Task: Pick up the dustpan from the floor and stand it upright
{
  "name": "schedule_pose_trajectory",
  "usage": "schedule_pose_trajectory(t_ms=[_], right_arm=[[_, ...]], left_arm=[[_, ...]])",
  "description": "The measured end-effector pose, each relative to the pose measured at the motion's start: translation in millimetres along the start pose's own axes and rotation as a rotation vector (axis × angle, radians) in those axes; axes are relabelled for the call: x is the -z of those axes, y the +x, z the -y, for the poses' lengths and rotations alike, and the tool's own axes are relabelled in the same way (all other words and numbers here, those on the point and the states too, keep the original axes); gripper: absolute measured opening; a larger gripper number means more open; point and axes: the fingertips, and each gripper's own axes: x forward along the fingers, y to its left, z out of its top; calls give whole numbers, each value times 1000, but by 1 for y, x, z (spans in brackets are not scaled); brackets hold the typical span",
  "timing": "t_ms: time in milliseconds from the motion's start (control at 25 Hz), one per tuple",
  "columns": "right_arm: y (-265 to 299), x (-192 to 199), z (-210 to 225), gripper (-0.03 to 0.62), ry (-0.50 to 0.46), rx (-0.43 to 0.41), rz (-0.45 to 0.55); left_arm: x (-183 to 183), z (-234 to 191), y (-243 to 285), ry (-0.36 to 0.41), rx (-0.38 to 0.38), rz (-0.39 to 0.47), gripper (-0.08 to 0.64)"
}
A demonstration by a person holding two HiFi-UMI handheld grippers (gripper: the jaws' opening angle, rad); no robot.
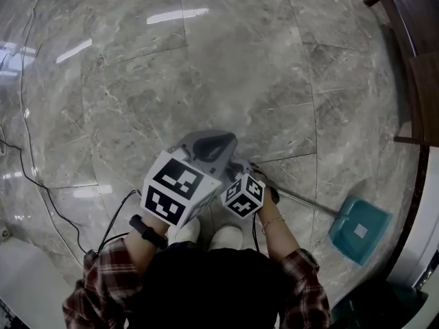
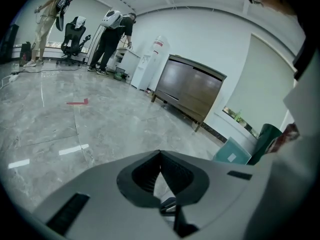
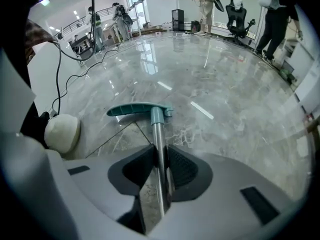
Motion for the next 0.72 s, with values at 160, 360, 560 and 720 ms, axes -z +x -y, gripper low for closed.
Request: schedule_pose_trajectory(t_ms=[160, 360, 560, 720], right_arm=[[1, -2, 1, 94, 2, -19, -2], [-17, -7, 5, 92, 21, -12, 14], [-70, -26, 18, 94, 71, 31, 77], [-139, -46, 30, 94, 117, 80, 127]], left_arm=[[0, -6, 1, -18, -5, 3, 9], [-12, -5, -3, -31, -8, 9, 9], [-41, 17, -24, -69, 2, 31, 9], [-87, 45, -58, -113, 20, 68, 9]])
